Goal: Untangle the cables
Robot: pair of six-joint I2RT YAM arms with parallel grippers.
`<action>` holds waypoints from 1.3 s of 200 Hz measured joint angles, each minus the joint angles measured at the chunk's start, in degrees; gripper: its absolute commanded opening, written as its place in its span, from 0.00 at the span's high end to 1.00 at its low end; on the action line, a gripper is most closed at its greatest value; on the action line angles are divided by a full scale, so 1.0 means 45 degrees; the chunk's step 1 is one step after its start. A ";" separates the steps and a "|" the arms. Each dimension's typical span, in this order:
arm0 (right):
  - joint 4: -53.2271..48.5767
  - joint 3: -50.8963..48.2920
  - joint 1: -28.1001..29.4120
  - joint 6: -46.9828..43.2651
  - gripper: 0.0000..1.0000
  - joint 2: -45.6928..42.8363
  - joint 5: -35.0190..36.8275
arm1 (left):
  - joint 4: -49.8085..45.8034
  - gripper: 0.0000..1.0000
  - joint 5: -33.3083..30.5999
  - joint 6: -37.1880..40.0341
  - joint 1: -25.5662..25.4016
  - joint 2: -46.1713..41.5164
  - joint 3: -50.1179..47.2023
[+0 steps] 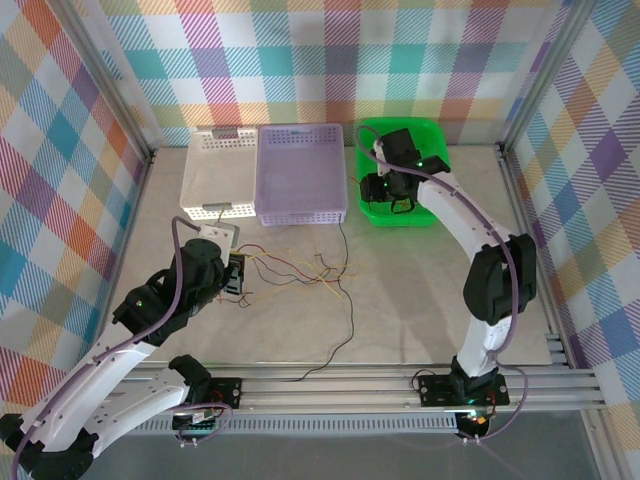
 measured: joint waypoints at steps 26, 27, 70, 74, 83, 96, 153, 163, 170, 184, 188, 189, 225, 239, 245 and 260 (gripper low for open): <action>0.0486 -0.0262 -0.0019 -0.0597 0.55 0.0612 0.0092 | 0.0000 1.00 -0.0005 0.0000 0.0000 0.0180 0.0000; 0.0515 -0.0262 -0.0019 -0.0627 0.55 0.0656 0.0092 | 0.0000 1.00 0.0000 0.0000 0.0000 0.0185 0.0000; 0.0976 -0.0068 -0.0092 -0.1336 0.58 0.1622 0.0136 | 0.0000 1.00 -0.0005 0.0005 0.0000 0.0306 -0.0005; 0.0996 -0.0005 -0.0092 -0.1413 0.59 0.1734 0.0136 | 0.0000 1.00 -0.0005 0.0010 0.0000 0.0306 -0.0005; 0.1005 0.0155 -0.0092 -0.1501 0.59 0.1923 0.0146 | 0.0000 1.00 -0.0010 0.0039 0.0000 0.0306 -0.0005; 0.1020 0.0461 -0.0121 -0.1608 0.61 0.2191 0.0219 | 0.0000 1.00 -0.0005 0.0049 0.0000 0.0330 -0.0005; 0.1243 0.1350 -0.0287 -0.2074 0.68 0.2880 0.0578 | 0.0000 1.00 -0.0010 0.0092 0.0000 0.0437 -0.0005; 0.1292 0.1394 -0.0355 -0.2113 0.70 0.2939 0.0568 | 0.0000 1.00 -0.0010 0.0097 0.0000 0.0437 -0.0005; 0.1336 0.1394 -0.0418 -0.2127 0.71 0.2982 0.0563 | 0.0000 1.00 -0.0010 0.0097 0.0000 0.0442 -0.0005; 0.1345 0.1399 -0.0525 -0.2161 0.71 0.3104 0.0559 | 0.0000 1.00 -0.0010 0.0102 0.0000 0.0471 -0.0005; 0.1355 0.1399 -0.0549 -0.2166 0.71 0.3147 0.0554 | 0.0005 1.00 -0.0010 0.0107 0.0000 0.0491 -0.0005; 0.1360 0.1399 -0.0554 -0.2166 0.71 0.3152 0.0549 | 0.0005 1.00 -0.0010 0.0107 0.0000 0.0495 -0.0005; 0.1506 0.1399 -0.0714 -0.2161 0.70 0.3512 0.0257 | 0.0005 1.00 -0.0010 0.0199 0.0000 0.0641 -0.0005; 0.1603 0.1399 -0.0738 -0.2161 0.70 0.3560 0.0092 | 0.0005 1.00 -0.0010 0.0238 0.0000 0.0646 -0.0005; 0.1642 0.1399 -0.0738 -0.2161 0.70 0.3560 0.0010 | 0.0005 1.00 -0.0010 0.0243 0.0000 0.0646 -0.0005; 0.1768 0.1399 -0.0738 -0.2161 0.70 0.3560 -0.0155 | 0.0005 1.00 -0.0010 0.0262 0.0000 0.0651 -0.0005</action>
